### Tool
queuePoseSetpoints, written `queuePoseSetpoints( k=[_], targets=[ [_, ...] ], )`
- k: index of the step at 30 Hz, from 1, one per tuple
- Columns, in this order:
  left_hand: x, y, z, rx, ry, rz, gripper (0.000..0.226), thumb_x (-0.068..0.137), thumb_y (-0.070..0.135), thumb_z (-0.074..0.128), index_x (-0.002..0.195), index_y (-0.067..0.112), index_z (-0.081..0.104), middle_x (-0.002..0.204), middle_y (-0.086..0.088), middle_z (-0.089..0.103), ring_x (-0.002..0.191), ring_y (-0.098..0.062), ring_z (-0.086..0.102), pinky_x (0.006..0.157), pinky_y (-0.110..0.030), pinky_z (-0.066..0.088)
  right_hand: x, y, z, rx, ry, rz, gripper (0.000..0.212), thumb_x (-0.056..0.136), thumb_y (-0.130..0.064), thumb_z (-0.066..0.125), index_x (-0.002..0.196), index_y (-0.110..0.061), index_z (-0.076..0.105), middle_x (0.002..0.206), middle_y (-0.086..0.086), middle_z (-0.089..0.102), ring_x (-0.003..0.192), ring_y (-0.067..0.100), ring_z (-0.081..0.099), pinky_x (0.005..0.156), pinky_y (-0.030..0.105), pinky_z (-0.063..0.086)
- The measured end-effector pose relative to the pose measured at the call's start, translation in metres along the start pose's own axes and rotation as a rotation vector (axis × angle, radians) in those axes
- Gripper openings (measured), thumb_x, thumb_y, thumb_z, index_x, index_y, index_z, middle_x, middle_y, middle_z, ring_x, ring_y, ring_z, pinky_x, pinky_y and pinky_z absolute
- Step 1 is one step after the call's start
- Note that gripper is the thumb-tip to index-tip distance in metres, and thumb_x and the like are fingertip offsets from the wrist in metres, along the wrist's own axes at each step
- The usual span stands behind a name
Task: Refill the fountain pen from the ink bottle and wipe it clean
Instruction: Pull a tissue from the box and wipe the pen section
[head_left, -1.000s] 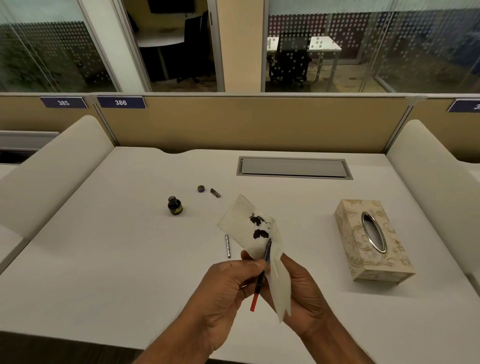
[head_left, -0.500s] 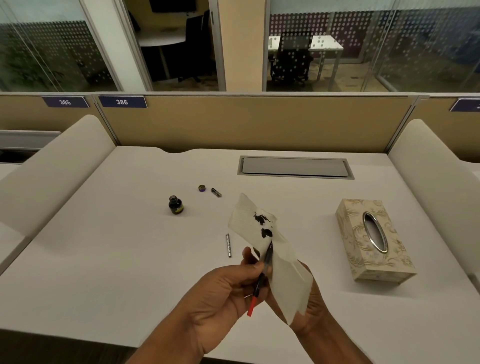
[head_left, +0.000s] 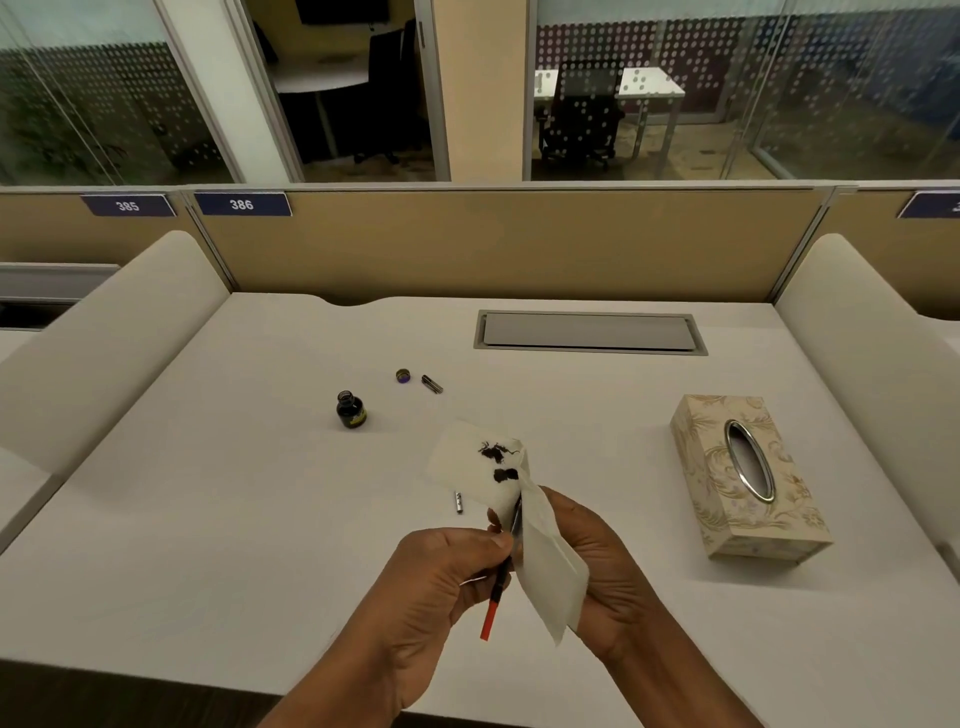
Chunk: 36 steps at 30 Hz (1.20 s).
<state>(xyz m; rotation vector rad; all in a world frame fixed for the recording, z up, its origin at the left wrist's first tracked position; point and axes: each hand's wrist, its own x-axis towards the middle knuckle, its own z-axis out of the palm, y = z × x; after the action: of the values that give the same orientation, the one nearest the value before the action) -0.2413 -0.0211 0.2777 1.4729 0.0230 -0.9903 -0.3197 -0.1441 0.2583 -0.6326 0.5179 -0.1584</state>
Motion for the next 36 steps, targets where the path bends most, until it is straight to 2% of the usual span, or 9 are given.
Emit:
queuePoseSetpoints(
  k=[2,8,11,15,18,22,27,31,36],
  targets=[
    [0.005,-0.003,0.0,0.042,0.049,0.008,0.032,0.087,-0.002,0.069,0.059,0.007,0.079,0.071,-0.016,0.075,0.068,-0.029,0.069,0.063,-0.028,0.062,0.007,0.001,-0.008,-0.069,0.04,-0.048,0.018,0.068,-0.014,0.064,0.06,-0.011,0.08,0.065,0.005,0.076,0.053,0.013,0.071,0.048,0.023,0.057],
    [0.003,-0.002,0.004,0.138,0.085,0.009,0.021,0.088,0.005,0.069,0.07,0.008,0.077,0.079,-0.016,0.076,0.072,-0.026,0.073,0.071,-0.028,0.062,0.012,-0.003,-0.012,-0.169,0.07,-0.097,0.021,0.076,-0.015,0.07,0.089,0.0,0.076,0.085,0.012,0.074,0.075,0.019,0.07,0.066,0.031,0.06],
    [0.0,0.0,0.003,0.089,0.034,0.014,0.026,0.088,0.003,0.069,0.066,0.008,0.082,0.075,-0.013,0.078,0.07,-0.024,0.074,0.065,-0.026,0.061,0.015,-0.003,-0.014,-0.148,0.036,-0.099,0.021,0.075,-0.014,0.069,0.089,-0.001,0.077,0.085,0.012,0.075,0.074,0.018,0.071,0.064,0.03,0.06],
    [-0.004,0.005,0.002,0.004,-0.032,-0.029,0.022,0.087,0.001,0.069,0.069,0.003,0.082,0.08,-0.019,0.077,0.073,-0.028,0.071,0.079,-0.039,0.061,0.014,-0.004,-0.011,-0.134,0.042,-0.084,0.023,0.075,-0.015,0.068,0.091,-0.001,0.074,0.083,0.012,0.074,0.069,0.017,0.07,0.06,0.027,0.06],
    [-0.003,0.004,0.001,0.001,-0.028,-0.026,0.019,0.086,0.003,0.07,0.072,0.002,0.082,0.086,-0.023,0.078,0.079,-0.033,0.072,0.081,-0.041,0.062,0.012,-0.002,-0.01,-0.161,0.046,-0.086,0.02,0.082,-0.015,0.065,0.093,-0.002,0.075,0.084,0.012,0.074,0.069,0.018,0.07,0.061,0.027,0.06],
    [0.0,0.0,0.001,0.021,0.019,-0.001,0.011,0.086,0.003,0.071,0.081,-0.001,0.08,0.095,-0.026,0.077,0.091,-0.042,0.074,0.073,-0.035,0.064,0.013,0.0,-0.012,-0.123,0.054,-0.074,0.02,0.09,-0.009,0.061,0.086,-0.007,0.08,0.091,0.014,0.076,0.075,0.021,0.072,0.068,0.031,0.062],
    [0.002,-0.001,0.003,0.028,0.035,-0.006,0.01,0.087,0.003,0.07,0.08,0.001,0.078,0.096,-0.025,0.077,0.093,-0.042,0.073,0.065,-0.03,0.064,0.011,0.001,-0.009,-0.097,0.063,-0.069,0.018,0.075,-0.017,0.066,0.08,-0.012,0.083,0.086,0.011,0.077,0.073,0.02,0.072,0.069,0.033,0.062],
    [0.004,-0.003,0.0,0.064,0.036,0.001,0.021,0.087,0.006,0.071,0.069,0.008,0.082,0.091,-0.02,0.079,0.091,-0.039,0.074,0.069,-0.029,0.064,0.013,0.001,-0.011,-0.076,0.08,-0.075,0.018,0.087,-0.012,0.064,0.092,-0.006,0.08,0.094,0.019,0.075,0.078,0.025,0.072,0.069,0.035,0.063],
    [0.004,-0.004,-0.001,0.104,0.033,0.002,0.013,0.086,0.009,0.073,0.089,-0.003,0.079,0.101,-0.022,0.077,0.095,-0.038,0.074,0.085,-0.037,0.062,0.021,0.0,-0.018,0.066,0.089,-0.019,0.03,0.093,-0.012,0.063,0.119,0.001,0.069,0.105,0.021,0.068,0.089,0.027,0.067,0.066,0.036,0.06]
  ],
)
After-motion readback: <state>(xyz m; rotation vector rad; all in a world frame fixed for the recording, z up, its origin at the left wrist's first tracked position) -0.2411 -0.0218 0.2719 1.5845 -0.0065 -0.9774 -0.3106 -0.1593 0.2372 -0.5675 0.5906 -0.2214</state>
